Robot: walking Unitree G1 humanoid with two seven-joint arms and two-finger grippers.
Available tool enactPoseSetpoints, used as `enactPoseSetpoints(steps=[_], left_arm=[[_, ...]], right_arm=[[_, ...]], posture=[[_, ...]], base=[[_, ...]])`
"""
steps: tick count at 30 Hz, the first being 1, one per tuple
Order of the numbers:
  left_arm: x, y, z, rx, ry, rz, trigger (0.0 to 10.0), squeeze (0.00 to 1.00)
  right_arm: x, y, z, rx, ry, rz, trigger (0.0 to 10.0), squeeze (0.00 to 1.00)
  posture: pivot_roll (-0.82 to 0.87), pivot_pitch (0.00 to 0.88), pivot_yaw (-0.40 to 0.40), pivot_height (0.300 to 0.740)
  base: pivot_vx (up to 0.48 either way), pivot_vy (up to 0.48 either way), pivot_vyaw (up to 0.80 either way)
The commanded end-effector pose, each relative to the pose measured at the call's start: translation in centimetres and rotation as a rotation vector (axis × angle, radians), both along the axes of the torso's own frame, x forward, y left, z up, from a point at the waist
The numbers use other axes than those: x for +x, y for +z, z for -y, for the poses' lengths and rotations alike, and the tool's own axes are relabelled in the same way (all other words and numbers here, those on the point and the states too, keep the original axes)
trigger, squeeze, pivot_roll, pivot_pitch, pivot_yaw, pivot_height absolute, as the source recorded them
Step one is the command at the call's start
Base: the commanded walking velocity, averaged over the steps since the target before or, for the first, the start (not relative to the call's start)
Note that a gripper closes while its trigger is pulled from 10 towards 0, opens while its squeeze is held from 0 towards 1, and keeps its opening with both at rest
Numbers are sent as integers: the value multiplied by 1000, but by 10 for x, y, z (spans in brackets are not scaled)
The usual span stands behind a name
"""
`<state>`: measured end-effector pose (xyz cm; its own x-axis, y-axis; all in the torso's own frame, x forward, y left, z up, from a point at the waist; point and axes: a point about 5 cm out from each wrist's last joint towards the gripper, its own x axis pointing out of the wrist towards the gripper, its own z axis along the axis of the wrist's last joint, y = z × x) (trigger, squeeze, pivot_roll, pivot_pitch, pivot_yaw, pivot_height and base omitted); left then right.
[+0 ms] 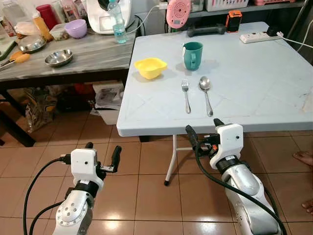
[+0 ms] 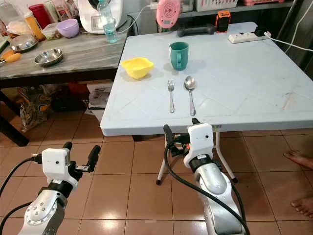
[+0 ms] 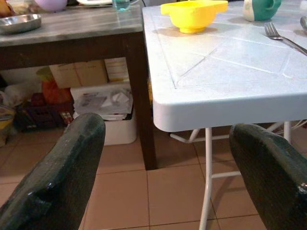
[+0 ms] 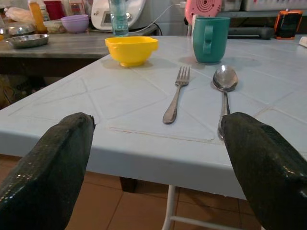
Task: Setting the table
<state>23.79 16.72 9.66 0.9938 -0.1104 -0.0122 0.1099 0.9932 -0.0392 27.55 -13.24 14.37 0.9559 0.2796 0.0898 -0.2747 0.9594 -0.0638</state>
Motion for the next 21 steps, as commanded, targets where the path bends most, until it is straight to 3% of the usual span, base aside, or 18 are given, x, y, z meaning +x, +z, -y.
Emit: enactPoseSetpoints(steps=[1,21], left_arm=[[-1,5,-3,12,4,22,10000,0],[-2,3,0,10,-6,15,10000,0]], right_arm=[[0,5,-4,3,14,19,10000,0],[-2,3,-5,-1,18,13,10000,0]], posture=[[-184,100,140,740],[-190,107,137,740]], base=[[255,0,0],[267,0,0]])
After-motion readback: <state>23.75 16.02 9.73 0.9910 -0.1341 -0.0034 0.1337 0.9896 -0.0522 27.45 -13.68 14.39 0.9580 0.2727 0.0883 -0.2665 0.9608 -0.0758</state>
